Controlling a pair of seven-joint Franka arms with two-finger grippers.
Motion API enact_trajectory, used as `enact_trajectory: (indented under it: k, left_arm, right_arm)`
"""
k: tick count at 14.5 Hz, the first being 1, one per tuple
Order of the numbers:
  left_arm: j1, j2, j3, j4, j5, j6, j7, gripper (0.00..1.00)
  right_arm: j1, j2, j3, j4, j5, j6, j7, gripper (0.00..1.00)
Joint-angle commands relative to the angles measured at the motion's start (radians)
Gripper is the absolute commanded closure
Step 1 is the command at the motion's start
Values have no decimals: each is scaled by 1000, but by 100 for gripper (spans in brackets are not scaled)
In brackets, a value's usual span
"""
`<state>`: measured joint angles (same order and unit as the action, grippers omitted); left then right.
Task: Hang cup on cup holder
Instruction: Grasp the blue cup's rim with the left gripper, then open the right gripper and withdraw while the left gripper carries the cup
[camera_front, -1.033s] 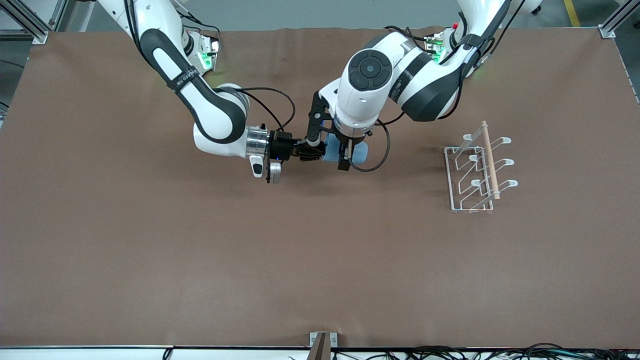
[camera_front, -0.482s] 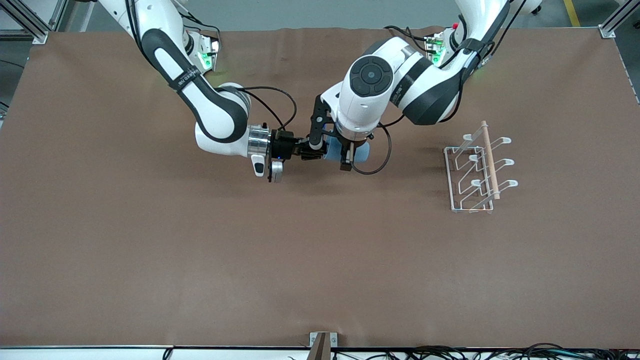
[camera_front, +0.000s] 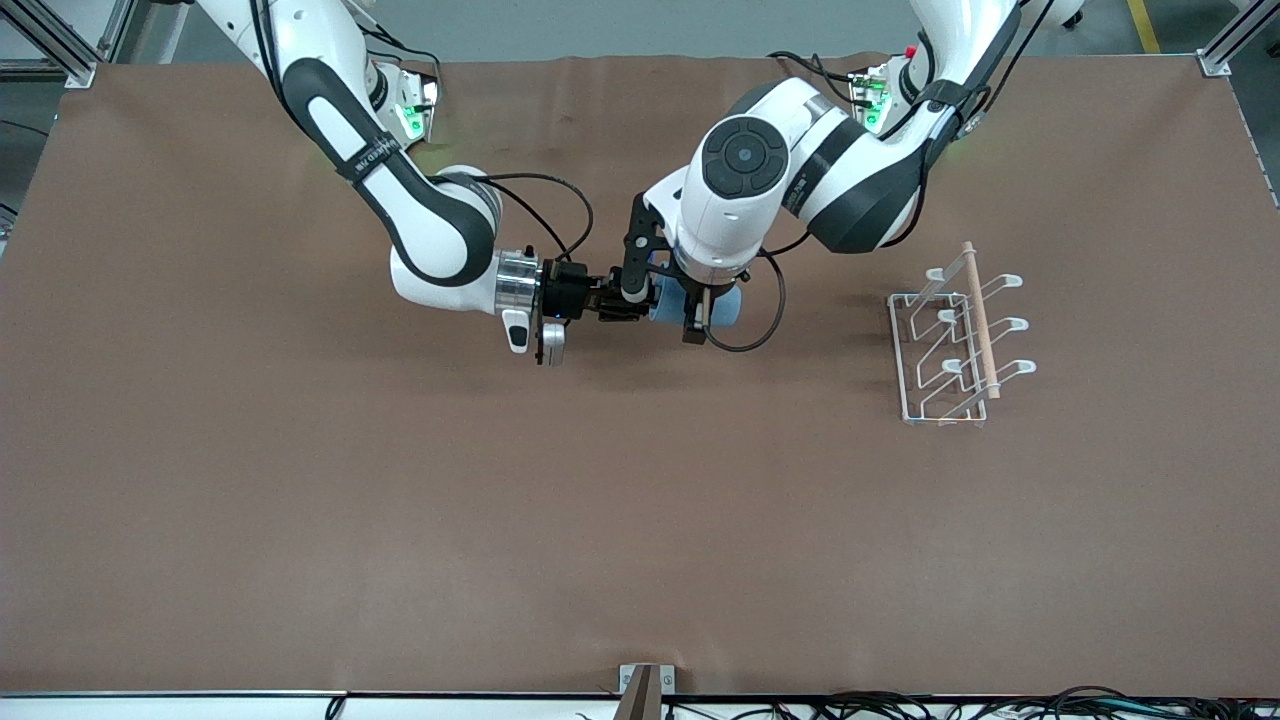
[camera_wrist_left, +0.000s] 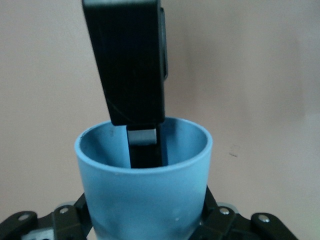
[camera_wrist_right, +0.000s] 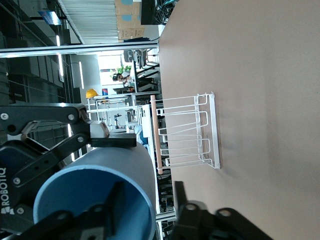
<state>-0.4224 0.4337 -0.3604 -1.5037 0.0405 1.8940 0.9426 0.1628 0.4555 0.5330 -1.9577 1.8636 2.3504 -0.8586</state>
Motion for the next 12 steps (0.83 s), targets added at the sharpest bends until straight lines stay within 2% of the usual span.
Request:
enact_trajectory:
  k: [1,2,3,5,10,11,12]
  left_arm:
    - [13,-12,-5,-6,7,4,15,51]
    - [14,-16,-5,-6,7,-1,15,57]
    - [14,-18,0,-4,7,-13,7,58]
    - [14,-39,6,-4,25,-68,-1,58]
    - [51,-90,5,2,166,-203,30,56]
    - [71,-104,2,5,191,-232,71,56]
    - [82,-121,1,7,196,-242,111,56]
  right_arm:
    - [-3,0,9,2,31,4,-28,0]
    - [-3,0,9,3,31,4,-28,0]
    - [-3,0,9,3,31,4,-28,0]
    - [-9,-5,9,0,29,9,-28,0]
    - [-40,-55,7,-12,12,64,-17,0]
    - [-55,-72,5,-27,-6,64,-14,0]
    - [-81,-92,4,-39,-70,64,-10,0]
